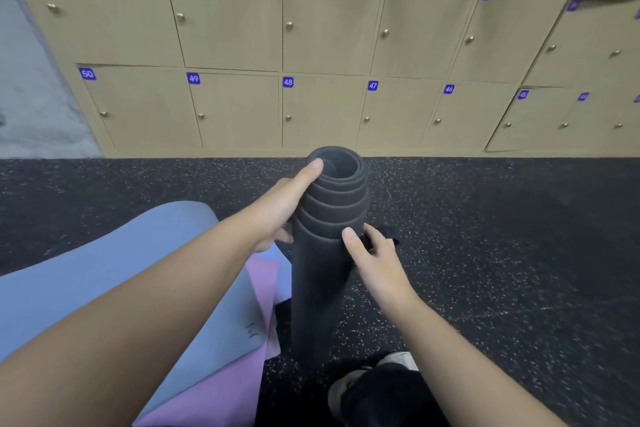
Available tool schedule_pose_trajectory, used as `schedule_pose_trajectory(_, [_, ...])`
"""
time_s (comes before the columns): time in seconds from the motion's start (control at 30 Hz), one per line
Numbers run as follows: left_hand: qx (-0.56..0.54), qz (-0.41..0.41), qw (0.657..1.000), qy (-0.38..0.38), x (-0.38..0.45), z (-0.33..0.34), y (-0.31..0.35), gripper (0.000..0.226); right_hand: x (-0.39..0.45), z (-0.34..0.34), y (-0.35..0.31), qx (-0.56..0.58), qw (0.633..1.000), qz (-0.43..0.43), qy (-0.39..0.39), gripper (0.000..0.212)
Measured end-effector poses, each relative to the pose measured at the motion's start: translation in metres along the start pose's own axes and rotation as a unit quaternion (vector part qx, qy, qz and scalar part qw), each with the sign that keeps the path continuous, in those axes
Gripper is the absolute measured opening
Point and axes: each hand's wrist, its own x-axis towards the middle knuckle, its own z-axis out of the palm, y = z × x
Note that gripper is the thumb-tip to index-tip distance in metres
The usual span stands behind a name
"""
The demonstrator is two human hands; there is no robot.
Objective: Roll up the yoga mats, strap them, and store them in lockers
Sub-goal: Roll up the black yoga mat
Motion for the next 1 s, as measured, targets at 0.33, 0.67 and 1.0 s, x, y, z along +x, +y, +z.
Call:
schedule_pose_trajectory(0.33, [0.169,0.059,0.975,0.133,0.022,0.017,-0.012,0.07,0.024,-0.013,-0.062,-0.117,0.986,-0.109,0.052,0.069])
schedule_pose_trajectory(0.67, [0.311,0.067,0.938,0.138,0.054,0.018,-0.005,0.043,0.07,0.022,-0.05,-0.335,0.934,-0.094,0.082,0.054])
schedule_pose_trajectory(1.0, [0.405,0.082,0.907,0.077,0.069,0.013,-0.014,0.063,0.078,0.017,-0.045,-0.373,0.92,-0.123,0.0,0.063])
